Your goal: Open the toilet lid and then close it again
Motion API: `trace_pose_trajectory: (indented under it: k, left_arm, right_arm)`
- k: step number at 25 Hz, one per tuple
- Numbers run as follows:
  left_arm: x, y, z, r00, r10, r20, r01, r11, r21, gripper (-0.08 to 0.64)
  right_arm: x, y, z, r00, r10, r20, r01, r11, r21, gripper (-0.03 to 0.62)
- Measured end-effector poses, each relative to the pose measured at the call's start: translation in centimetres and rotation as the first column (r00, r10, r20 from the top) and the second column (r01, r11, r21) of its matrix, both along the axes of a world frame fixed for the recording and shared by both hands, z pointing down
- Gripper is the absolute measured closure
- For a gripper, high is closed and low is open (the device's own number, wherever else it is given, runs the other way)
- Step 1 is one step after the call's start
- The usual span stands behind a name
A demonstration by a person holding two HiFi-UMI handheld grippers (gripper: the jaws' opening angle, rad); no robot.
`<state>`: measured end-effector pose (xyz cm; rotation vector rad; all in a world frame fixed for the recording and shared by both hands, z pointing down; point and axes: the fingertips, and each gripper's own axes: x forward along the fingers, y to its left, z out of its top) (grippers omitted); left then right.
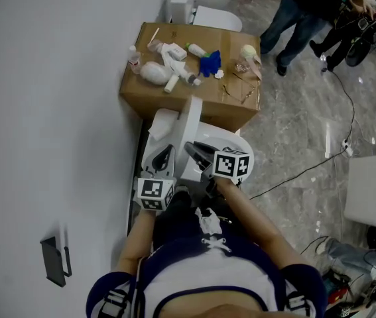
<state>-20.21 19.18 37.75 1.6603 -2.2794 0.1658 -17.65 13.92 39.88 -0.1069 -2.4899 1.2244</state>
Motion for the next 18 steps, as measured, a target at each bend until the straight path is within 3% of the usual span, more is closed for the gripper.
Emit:
trace_pose_trajectory:
  k: [18]
  left_arm:
    - [4.9, -4.2, 1.0, 0.987, 0.157, -0.017, -0.158, 0.986, -0.046, 0.552]
  right_arm:
    - [7.2, -4.1, 2.5, 0.989, 0.14, -0.048, -0.142, 0.99, -0.025, 0.534]
